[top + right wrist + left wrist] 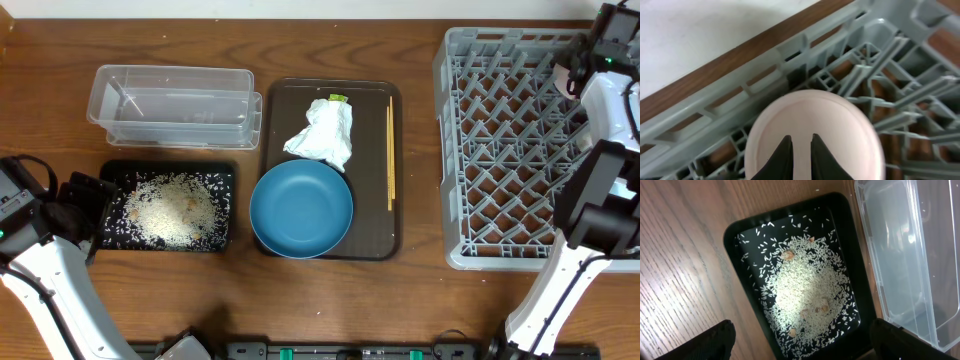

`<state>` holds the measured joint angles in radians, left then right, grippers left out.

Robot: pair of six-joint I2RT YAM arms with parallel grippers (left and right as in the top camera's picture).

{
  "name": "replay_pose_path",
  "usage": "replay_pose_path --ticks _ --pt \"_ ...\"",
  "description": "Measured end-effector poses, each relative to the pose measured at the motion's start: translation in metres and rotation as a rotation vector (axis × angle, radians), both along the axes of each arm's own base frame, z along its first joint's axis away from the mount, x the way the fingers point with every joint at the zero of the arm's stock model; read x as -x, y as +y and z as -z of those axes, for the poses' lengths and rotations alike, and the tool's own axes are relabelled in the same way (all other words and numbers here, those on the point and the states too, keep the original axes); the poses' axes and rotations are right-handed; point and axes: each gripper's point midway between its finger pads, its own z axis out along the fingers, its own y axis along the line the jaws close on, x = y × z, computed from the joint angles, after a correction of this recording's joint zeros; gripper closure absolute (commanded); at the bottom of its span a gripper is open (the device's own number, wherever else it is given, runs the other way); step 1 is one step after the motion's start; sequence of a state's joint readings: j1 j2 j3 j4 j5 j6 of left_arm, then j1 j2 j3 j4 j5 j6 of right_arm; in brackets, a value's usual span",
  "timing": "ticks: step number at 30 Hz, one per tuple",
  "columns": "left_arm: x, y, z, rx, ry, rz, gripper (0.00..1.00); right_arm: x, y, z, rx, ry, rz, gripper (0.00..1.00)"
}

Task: Sort waste into correct bins and load items into the dishwasher rack

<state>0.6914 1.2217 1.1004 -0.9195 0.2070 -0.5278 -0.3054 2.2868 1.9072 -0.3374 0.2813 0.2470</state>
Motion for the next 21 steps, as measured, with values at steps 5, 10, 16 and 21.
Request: replay_pose_path --ticks 5,10,16,21 --pt "0.0 0.0 0.0 0.0 0.0 0.0 0.11 0.013 0.003 -0.03 0.005 0.004 0.006 0.89" --pt "0.0 0.0 0.0 0.0 0.0 0.0 0.11 0.022 0.02 -0.061 -0.044 -0.019 -0.057 0.83" --pt "0.0 0.0 0.0 0.0 0.0 0.0 0.11 0.04 0.097 -0.129 -0.281 -0.116 -0.362 0.01" --pt "0.0 0.0 0.0 0.0 0.0 0.0 0.11 0.068 0.156 -0.193 -0.413 -0.216 -0.591 0.01"
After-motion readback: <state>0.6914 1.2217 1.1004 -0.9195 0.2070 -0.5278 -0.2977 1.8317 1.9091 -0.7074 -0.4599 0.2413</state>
